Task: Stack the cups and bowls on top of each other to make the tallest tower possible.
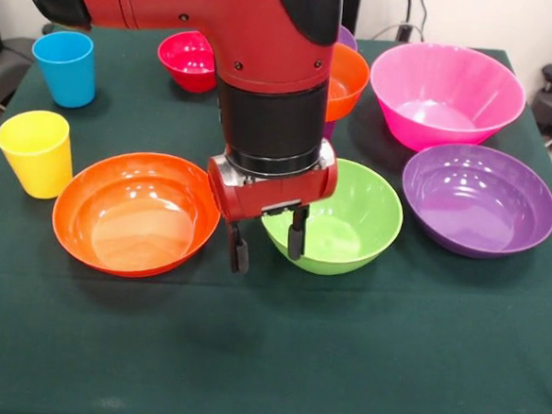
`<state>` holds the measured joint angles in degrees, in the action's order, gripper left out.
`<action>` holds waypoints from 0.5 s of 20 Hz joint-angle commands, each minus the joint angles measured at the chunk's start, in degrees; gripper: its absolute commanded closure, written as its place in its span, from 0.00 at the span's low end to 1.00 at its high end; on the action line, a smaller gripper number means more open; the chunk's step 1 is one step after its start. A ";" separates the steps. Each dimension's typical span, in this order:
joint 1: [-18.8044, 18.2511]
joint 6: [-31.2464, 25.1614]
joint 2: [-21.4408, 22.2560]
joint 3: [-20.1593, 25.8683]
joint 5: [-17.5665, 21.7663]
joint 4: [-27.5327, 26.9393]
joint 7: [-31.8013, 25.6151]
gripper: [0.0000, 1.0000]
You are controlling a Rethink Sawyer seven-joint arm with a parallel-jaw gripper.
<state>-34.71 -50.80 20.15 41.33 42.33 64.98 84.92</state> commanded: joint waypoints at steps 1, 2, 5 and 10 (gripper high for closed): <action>2.17 -7.97 -1.57 -1.78 4.09 -0.79 -22.55 0.00; 2.38 -8.84 -1.82 -1.71 4.09 -1.36 -23.33 0.00; 2.20 -10.23 -1.11 -2.09 3.92 -0.81 -23.72 0.00; 1.02 -10.98 0.84 -2.50 3.69 1.39 -24.26 0.00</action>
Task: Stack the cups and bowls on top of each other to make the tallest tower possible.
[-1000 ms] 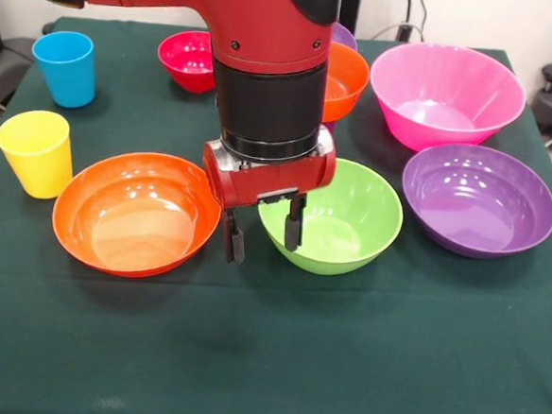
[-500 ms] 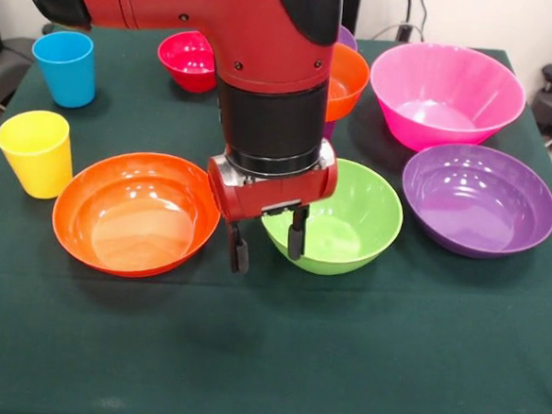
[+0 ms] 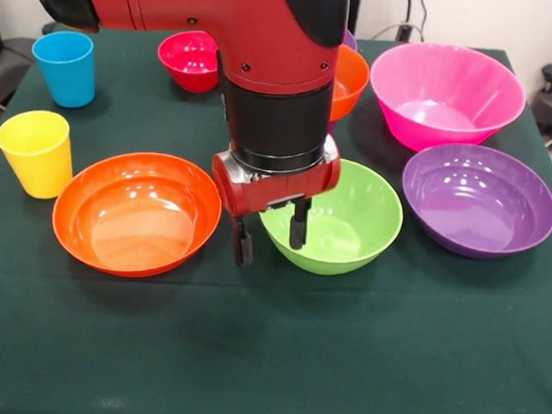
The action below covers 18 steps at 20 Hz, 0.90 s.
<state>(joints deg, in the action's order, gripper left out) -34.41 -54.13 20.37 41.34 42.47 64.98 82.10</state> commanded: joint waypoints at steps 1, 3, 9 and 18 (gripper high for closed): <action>0.30 -7.18 0.92 -2.75 3.74 2.25 -21.41 0.00; 0.13 -6.84 0.92 -2.98 4.04 2.69 -21.25 0.00; 0.01 -5.24 1.37 -3.49 4.82 4.42 -20.18 0.00; 0.82 -3.75 -0.29 -3.47 6.56 5.97 -21.30 0.00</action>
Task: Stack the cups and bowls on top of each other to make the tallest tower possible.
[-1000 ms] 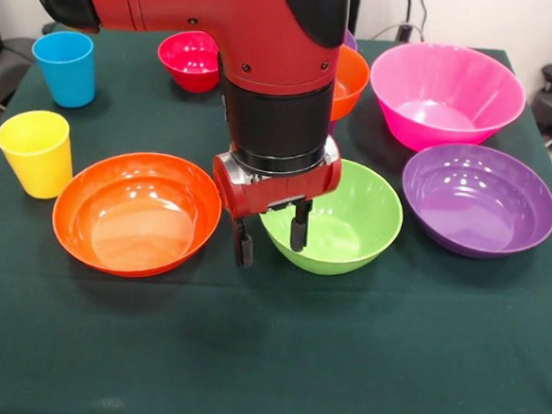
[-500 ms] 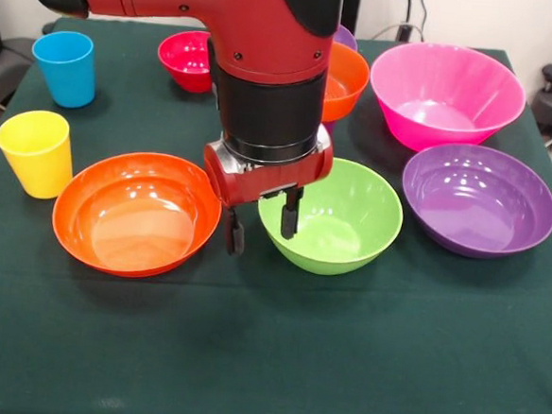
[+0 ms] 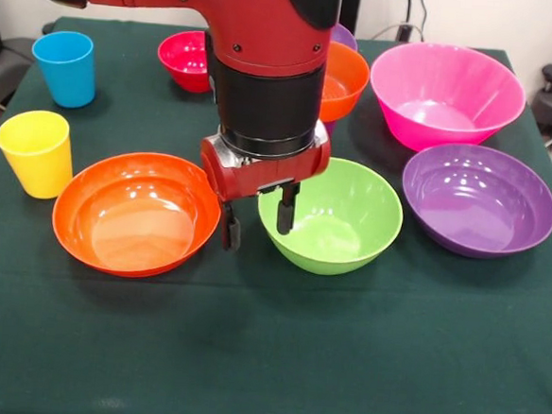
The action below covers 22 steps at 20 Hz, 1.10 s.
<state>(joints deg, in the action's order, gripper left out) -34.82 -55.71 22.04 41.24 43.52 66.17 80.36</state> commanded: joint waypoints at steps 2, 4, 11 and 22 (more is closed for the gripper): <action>0.97 -2.05 -2.30 -2.54 5.65 5.11 -21.11 0.00; 0.48 -1.66 -2.35 -1.87 5.80 5.84 -22.65 0.00; 1.05 -2.98 -4.31 -1.93 6.24 4.85 -23.50 0.00; 0.99 3.35 -6.35 -2.04 9.49 3.44 -23.04 0.00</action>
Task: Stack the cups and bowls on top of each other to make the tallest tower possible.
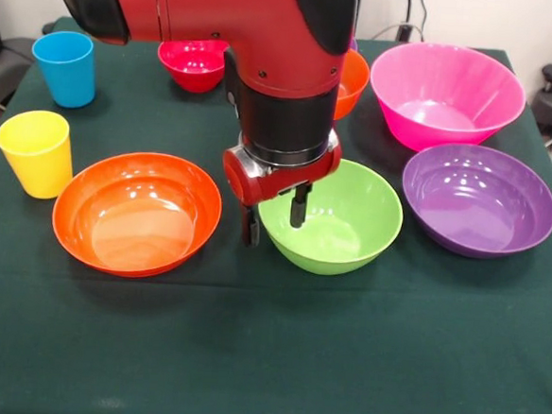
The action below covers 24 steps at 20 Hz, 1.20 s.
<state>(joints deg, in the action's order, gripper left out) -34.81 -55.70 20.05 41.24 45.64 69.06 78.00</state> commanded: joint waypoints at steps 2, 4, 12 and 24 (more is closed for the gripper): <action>0.62 4.43 -4.96 -1.63 7.87 0.49 -20.95 0.00; 0.31 5.10 -5.45 -1.48 8.45 0.61 -21.09 0.00; 0.74 5.89 -6.79 -1.31 9.47 -0.15 -19.77 0.00; 2.74 2.56 -8.35 -1.25 9.44 -4.06 -21.16 1.00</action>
<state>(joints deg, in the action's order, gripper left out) -34.41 -51.90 15.26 41.54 49.89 68.54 77.60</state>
